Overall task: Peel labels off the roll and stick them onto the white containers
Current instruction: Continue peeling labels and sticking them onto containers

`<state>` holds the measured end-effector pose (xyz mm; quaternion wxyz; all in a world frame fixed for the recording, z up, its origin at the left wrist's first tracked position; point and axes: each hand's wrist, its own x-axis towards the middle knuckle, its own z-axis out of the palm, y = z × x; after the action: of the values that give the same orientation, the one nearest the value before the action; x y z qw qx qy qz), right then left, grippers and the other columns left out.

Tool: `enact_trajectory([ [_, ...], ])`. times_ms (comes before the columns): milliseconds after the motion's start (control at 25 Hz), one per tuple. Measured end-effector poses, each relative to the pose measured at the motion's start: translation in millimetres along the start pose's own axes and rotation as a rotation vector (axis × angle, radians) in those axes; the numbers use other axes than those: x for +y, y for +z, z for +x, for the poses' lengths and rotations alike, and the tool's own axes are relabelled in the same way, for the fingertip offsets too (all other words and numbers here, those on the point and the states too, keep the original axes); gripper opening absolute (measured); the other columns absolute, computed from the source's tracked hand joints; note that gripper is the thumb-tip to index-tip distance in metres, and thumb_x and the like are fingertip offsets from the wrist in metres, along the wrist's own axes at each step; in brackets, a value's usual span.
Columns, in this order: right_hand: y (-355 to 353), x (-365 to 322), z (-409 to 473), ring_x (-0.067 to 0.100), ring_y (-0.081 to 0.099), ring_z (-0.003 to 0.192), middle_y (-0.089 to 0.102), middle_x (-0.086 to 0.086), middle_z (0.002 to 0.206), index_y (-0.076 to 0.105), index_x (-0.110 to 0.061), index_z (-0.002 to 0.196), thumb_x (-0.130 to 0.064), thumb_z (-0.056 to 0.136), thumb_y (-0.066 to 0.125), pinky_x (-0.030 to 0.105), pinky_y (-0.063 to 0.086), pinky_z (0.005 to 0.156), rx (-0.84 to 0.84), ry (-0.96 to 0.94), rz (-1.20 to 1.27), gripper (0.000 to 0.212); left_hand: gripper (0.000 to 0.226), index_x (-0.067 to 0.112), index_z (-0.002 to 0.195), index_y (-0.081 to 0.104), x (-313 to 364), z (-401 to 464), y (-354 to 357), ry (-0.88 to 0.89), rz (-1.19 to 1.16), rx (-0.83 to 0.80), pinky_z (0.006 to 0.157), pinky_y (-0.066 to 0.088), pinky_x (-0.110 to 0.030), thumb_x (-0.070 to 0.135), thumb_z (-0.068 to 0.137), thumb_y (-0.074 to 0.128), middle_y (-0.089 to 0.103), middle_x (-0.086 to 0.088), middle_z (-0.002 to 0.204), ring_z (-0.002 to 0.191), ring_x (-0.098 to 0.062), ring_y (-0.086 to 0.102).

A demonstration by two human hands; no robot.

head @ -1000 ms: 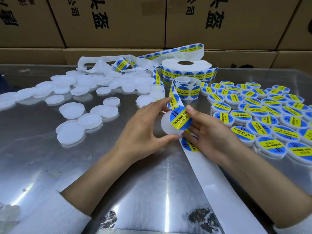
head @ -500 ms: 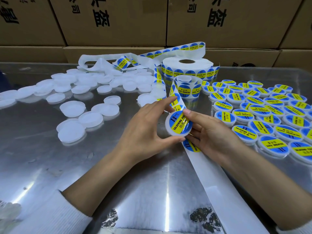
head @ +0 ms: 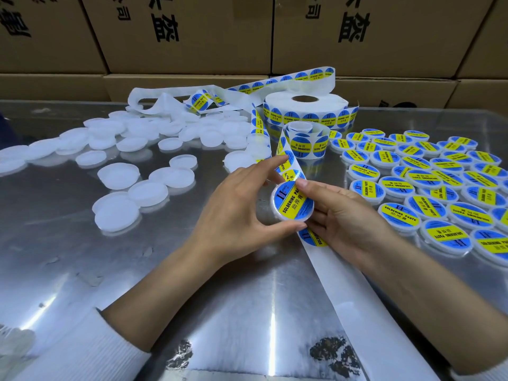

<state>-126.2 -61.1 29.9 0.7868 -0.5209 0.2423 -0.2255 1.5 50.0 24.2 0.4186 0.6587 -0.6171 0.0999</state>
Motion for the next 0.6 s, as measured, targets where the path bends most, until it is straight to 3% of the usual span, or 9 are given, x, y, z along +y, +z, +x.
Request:
enact_trajectory([
  [240,2.2,0.0,-1.4,0.013,0.071,0.073,0.075,0.008,0.087,0.072,-0.01,0.088,-0.023,0.074,0.068,0.019,0.057,0.067,0.012,-0.021,0.01,0.02,0.082,0.021,0.133,0.049,5.7,-0.1,-2.6,-0.024,-0.017,0.031,0.089,0.044,-0.023,0.051,0.063,0.081,0.063,0.014,0.106,0.094,-0.001,0.055],
  [600,8.7,0.1,-5.0,0.012,0.069,0.064,0.074,0.006,0.078,0.069,-0.011,0.08,-0.016,0.079,0.067,0.019,0.054,0.057,0.066,-0.09,-0.022,0.006,0.081,0.019,0.13,0.051,13.1,-0.1,-5.6,-0.047,-0.048,0.061,0.086,0.047,-0.028,0.047,0.062,0.083,0.064,0.011,0.101,0.09,-0.004,0.058],
])
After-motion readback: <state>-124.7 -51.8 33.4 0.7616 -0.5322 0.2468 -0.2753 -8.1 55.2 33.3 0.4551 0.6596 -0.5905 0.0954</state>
